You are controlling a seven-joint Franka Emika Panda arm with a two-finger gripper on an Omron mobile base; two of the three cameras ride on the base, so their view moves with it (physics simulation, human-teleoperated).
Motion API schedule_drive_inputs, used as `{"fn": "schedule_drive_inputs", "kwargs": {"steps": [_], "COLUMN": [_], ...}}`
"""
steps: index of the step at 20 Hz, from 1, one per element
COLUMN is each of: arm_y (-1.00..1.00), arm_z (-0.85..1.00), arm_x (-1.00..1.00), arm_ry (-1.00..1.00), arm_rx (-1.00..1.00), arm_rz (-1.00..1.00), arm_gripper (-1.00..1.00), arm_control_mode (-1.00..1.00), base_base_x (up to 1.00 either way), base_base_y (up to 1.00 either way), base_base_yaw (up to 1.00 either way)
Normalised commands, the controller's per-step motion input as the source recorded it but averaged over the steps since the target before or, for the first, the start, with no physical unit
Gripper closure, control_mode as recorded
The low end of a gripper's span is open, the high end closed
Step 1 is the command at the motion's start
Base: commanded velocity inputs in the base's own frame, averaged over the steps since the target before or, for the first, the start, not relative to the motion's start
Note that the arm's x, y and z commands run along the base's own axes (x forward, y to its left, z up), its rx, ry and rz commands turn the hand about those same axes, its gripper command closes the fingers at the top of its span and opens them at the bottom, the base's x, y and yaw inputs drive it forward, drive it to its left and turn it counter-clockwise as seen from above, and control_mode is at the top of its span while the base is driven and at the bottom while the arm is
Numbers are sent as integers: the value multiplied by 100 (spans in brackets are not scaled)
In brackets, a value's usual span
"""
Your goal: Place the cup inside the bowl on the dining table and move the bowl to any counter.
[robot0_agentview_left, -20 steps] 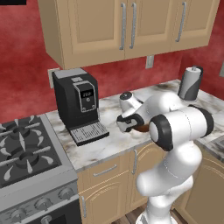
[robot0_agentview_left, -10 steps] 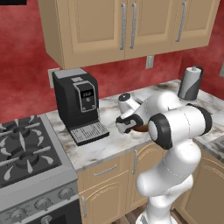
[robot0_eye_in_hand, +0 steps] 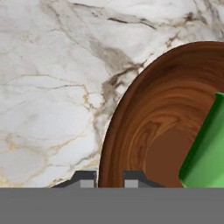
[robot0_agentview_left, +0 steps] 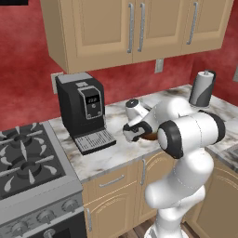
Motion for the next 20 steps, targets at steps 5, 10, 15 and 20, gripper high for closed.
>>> {"fn": "schedule_drive_inputs", "kwargs": {"steps": [5, 10, 15, 20], "arm_y": [0, 0, 0, 0], "arm_z": [0, 0, 19, 34], "arm_x": [0, -5, -20, -25], "arm_ry": [0, 0, 0, 0], "arm_rx": [0, 0, 0, 0], "arm_rz": [0, 0, 0, 0], "arm_gripper": [-100, -100, -100, -100], "arm_control_mode": [-100, -100, -100, -100], "base_base_x": [0, 0, 0, 0], "base_base_y": [0, 0, 0, 0], "base_base_yaw": [0, 0, 0, 0]}}
